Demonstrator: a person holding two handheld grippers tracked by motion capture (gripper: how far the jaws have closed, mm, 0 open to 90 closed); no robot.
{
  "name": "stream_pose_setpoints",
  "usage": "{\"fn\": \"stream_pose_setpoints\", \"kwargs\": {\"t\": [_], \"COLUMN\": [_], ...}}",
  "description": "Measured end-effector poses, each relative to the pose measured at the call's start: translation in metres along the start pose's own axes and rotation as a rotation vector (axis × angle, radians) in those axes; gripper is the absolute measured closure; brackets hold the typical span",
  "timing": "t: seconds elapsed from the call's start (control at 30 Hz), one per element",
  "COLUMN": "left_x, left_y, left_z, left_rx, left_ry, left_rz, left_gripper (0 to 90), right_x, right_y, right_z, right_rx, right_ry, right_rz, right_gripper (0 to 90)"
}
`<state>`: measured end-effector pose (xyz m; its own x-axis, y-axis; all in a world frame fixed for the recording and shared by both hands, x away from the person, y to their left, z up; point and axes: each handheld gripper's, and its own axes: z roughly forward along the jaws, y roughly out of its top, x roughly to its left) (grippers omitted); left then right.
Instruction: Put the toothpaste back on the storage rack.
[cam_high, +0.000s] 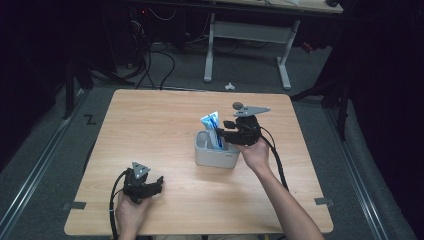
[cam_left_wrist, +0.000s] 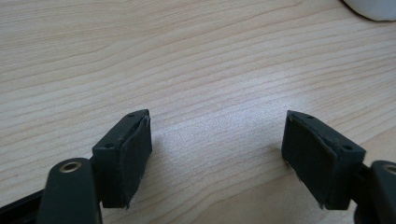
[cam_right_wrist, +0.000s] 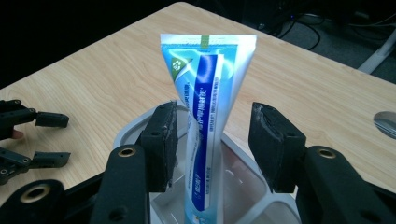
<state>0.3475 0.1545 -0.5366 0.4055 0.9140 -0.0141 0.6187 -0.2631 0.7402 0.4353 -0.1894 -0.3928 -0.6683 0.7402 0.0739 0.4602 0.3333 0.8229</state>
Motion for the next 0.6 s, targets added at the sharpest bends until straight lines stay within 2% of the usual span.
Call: {"fn": "stream_pose_setpoints", "kwargs": {"t": [0.3,0.6], "left_x": [0.0,0.0], "left_y": [0.0,0.0], "left_z": [0.0,0.0], "left_rx": [0.0,0.0], "left_ry": [0.0,0.0], "left_rz": [0.0,0.0], "left_gripper": [24.9,24.9], "right_x": [-0.006,-0.02], "right_y": [-0.001,-0.005], "right_z": [-0.015,-0.032], "right_rx": [-0.021,-0.049], "right_ry": [-0.011,-0.035], "right_rz": [0.009,0.027], "right_gripper": [52.5,51.5]}}
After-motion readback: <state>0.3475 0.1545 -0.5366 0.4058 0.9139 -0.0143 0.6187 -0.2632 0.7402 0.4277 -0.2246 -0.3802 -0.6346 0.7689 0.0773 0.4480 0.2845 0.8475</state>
